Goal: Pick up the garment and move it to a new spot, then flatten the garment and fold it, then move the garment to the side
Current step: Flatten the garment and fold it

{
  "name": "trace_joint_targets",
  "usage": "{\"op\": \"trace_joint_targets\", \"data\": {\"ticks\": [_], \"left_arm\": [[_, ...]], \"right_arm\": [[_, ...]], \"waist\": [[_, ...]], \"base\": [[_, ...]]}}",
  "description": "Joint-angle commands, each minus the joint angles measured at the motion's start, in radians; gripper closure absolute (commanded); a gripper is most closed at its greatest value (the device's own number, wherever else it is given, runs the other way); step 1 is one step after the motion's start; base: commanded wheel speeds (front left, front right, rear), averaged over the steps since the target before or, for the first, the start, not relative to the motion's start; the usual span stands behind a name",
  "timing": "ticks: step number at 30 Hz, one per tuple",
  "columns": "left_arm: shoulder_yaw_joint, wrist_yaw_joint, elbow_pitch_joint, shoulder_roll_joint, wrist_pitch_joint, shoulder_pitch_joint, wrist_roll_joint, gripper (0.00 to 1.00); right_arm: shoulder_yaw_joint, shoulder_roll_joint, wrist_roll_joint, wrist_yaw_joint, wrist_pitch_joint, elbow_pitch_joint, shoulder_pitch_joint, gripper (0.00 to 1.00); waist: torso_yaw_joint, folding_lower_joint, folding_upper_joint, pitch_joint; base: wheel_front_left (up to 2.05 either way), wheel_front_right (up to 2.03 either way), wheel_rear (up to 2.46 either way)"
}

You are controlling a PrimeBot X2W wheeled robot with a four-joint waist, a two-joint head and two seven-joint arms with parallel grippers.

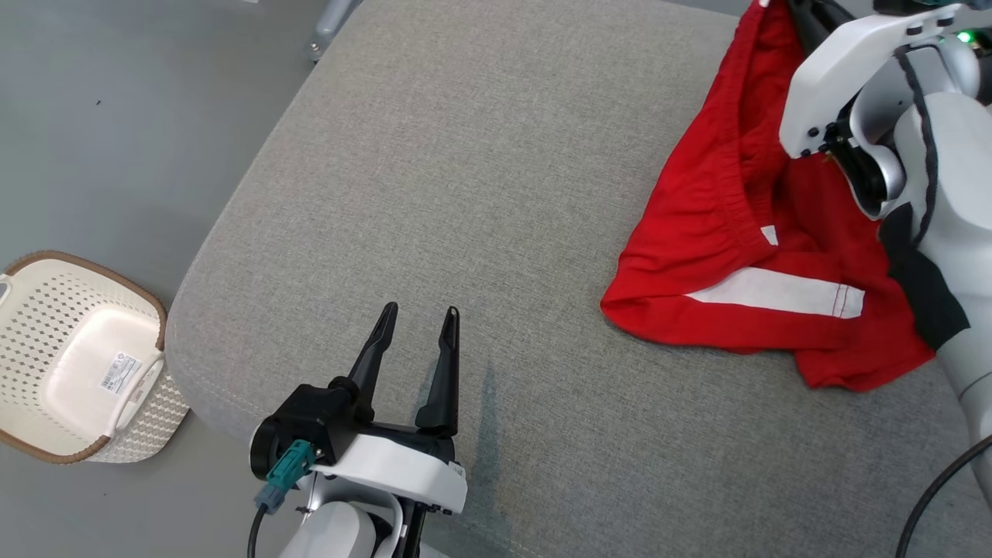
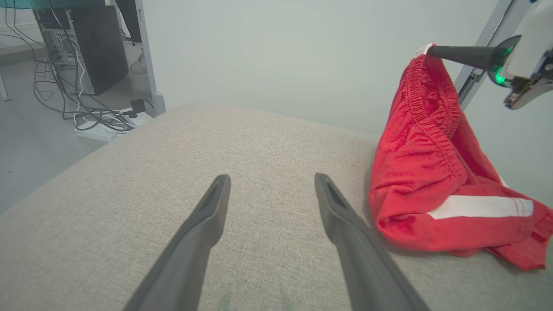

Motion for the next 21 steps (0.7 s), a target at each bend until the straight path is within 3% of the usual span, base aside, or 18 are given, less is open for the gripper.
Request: {"op": "trace_joint_targets", "data": {"ticks": [1, 10, 17, 21], "left_arm": [[0.002, 0.004, 0.001, 0.003, -0.004, -0.004, -0.003, 0.0], [0.025, 0.0, 0.007, 0.003, -0.004, 0.003, 0.018, 0.0], [0.06, -0.012, 0.009, 0.003, -0.004, -0.009, 0.052, 0.0], [0.09, -0.022, 0.019, 0.004, -0.004, -0.008, 0.083, 0.0]], "right_arm": [[0.012, 0.002, -0.009, 0.0, -0.012, 0.016, -0.006, 0.0], [0.152, 0.051, 0.013, 0.0, 0.001, 0.091, 0.042, 0.0], [0.22, 0.034, 0.133, 0.0, -0.053, 0.016, 0.11, 0.0], [0.25, 0.004, 0.204, 0.0, -0.142, -0.066, 0.188, 0.0]], "waist": [[0.004, 0.0, 0.0, -0.002], [-0.056, 0.0, 0.0, -0.038], [-0.169, 0.0, 0.0, -0.093], [-0.261, 0.0, 0.0, -0.14]], "base": [[0.0, 0.0, 0.0], [0.0, 0.0, 0.0], [0.0, 0.0, 0.0], [0.0, 0.0, 0.0]]}}
